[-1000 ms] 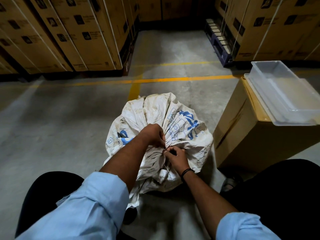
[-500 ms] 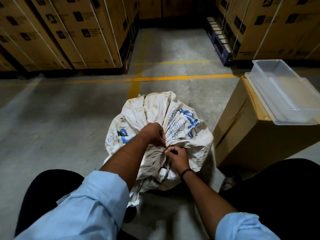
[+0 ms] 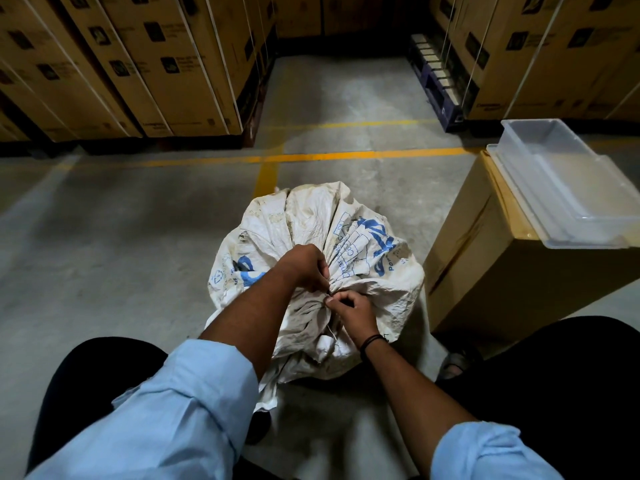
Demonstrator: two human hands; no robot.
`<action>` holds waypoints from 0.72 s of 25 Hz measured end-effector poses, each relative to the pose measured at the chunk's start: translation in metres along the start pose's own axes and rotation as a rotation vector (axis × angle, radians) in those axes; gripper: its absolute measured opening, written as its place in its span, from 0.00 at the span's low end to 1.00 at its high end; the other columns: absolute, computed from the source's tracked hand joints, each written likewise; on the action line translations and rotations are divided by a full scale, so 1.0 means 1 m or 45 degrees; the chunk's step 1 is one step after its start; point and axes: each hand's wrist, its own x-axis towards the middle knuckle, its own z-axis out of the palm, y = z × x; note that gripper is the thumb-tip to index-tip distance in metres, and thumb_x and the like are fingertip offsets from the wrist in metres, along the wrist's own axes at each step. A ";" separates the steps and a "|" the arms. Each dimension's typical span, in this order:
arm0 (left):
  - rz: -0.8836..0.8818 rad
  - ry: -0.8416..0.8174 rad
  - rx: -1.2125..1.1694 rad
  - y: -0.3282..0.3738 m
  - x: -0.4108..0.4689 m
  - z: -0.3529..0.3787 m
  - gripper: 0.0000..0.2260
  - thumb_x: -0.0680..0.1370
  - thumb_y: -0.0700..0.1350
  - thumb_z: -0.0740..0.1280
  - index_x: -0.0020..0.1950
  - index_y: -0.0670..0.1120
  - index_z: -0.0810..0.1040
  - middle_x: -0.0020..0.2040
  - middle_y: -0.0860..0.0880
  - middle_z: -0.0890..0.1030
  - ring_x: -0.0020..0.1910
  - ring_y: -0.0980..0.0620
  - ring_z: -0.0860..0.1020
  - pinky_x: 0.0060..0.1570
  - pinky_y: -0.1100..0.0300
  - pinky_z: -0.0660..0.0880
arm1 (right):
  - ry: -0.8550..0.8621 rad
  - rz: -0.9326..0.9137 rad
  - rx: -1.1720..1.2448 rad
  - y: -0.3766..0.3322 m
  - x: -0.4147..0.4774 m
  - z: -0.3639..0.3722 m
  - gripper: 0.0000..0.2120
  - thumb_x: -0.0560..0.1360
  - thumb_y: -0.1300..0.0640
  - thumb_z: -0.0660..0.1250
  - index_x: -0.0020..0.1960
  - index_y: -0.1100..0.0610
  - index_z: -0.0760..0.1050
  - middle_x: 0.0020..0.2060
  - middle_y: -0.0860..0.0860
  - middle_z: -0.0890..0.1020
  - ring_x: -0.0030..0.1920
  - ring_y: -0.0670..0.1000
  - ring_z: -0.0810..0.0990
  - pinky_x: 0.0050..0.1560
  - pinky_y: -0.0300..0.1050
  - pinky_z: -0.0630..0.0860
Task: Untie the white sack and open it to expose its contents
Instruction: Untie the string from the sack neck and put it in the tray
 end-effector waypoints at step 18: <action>0.005 0.050 0.037 0.000 0.000 0.003 0.07 0.66 0.39 0.78 0.38 0.47 0.82 0.37 0.47 0.87 0.28 0.57 0.80 0.39 0.62 0.78 | -0.016 0.049 -0.024 -0.001 -0.003 -0.008 0.13 0.73 0.70 0.70 0.33 0.57 0.77 0.29 0.48 0.79 0.29 0.36 0.75 0.39 0.35 0.71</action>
